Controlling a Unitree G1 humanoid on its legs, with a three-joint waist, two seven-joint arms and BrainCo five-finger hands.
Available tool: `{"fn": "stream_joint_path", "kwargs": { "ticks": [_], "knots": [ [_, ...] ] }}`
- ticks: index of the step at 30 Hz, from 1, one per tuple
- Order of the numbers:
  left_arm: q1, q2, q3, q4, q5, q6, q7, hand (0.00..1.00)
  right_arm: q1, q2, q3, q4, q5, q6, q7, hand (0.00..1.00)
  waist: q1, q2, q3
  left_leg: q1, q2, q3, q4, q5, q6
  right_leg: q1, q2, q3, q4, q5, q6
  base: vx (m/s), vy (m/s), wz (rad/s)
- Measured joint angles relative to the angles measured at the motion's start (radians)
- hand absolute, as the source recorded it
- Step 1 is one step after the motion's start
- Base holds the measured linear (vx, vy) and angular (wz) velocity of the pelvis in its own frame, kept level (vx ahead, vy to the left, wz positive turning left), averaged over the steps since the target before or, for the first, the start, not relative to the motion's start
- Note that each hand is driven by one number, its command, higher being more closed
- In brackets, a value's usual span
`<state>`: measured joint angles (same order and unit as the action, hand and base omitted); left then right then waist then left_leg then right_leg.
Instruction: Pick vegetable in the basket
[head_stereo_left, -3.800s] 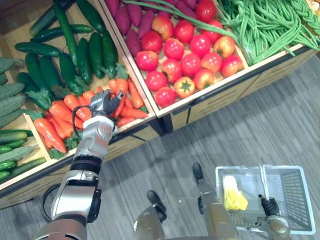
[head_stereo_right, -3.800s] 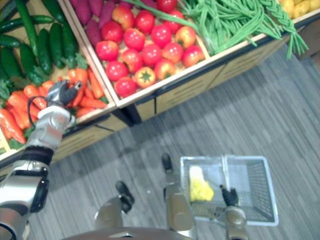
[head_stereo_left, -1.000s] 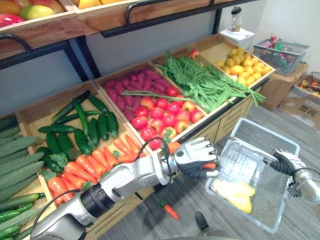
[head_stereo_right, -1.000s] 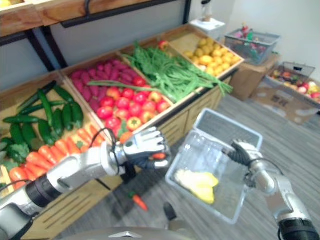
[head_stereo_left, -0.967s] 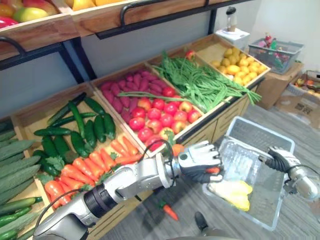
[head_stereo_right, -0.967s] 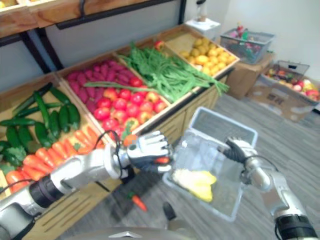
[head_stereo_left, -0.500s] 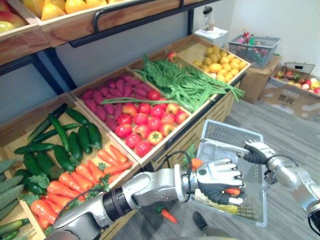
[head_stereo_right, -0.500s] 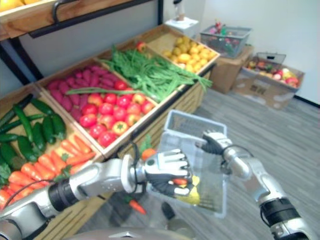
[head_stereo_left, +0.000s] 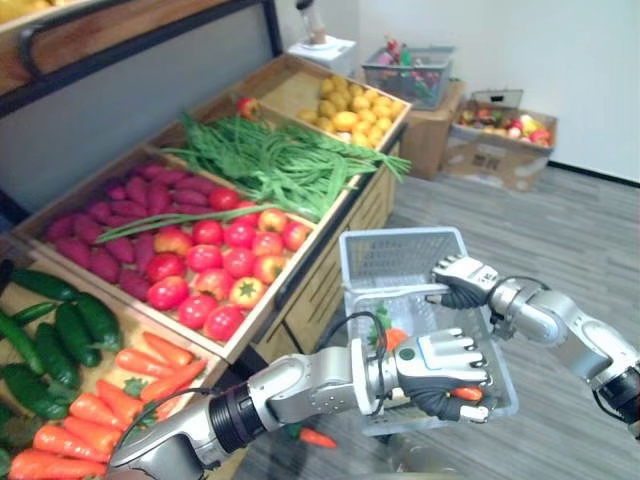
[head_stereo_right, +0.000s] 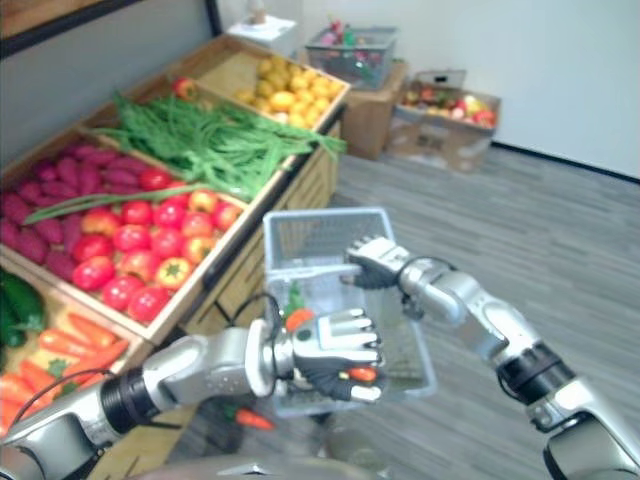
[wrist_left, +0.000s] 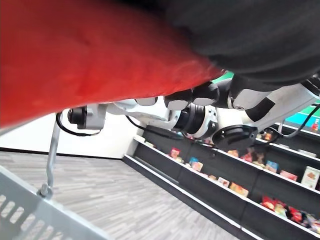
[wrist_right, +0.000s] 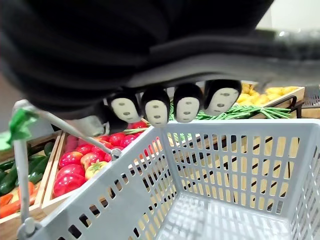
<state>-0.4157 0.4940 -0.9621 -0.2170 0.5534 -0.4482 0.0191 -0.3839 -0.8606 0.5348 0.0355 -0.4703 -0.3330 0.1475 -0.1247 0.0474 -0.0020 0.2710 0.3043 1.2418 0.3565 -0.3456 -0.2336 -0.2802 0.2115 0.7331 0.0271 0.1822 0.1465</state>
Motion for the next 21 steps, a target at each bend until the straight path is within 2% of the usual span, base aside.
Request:
{"fn": "stream_joint_path", "kwargs": {
  "ticks": [4, 11, 16, 21],
  "knots": [
    [0.025, -0.021, 0.0, 0.003, 0.0, -0.001, -0.005, 1.0, -0.028, -0.007, 0.037, -0.03, 0.0, -0.008, 0.012, 1.0, -0.006, -0.001, 0.005, 0.025, 0.005, 0.041, 0.007, 0.0, 0.0, -0.001, 0.034, 0.038, 0.011, 0.002, 0.003, 0.03, -0.059, -0.35],
    [0.03, -0.028, -0.001, 0.057, 0.0, -0.001, -0.027, 1.0, -0.073, -0.005, 0.105, -0.033, 0.002, -0.025, 0.016, 1.0, -0.008, -0.009, 0.01, 0.053, 0.015, 0.086, 0.028, 0.0, 0.0, 0.006, 0.064, 0.077, 0.015, 0.004, 0.004, 0.03, -0.073, -0.22],
    [0.039, -0.035, -0.014, 0.092, 0.0, -0.001, -0.029, 1.0, -0.089, -0.002, 0.105, -0.033, 0.002, -0.028, 0.015, 1.0, -0.009, -0.025, 0.02, 0.064, 0.024, 0.088, 0.036, 0.0, 0.0, 0.014, 0.072, 0.079, 0.019, 0.003, 0.003, 0.04, -0.088, -0.03],
    [0.048, -0.068, -0.041, 0.137, 0.001, -0.001, -0.036, 1.0, -0.092, 0.006, 0.103, -0.032, 0.002, -0.028, 0.015, 1.0, -0.009, -0.027, 0.022, 0.067, 0.028, 0.085, 0.034, 0.0, 0.0, 0.019, 0.072, 0.071, 0.02, -0.001, 0.005, 0.04, -0.082, 0.04]
  ]
}}
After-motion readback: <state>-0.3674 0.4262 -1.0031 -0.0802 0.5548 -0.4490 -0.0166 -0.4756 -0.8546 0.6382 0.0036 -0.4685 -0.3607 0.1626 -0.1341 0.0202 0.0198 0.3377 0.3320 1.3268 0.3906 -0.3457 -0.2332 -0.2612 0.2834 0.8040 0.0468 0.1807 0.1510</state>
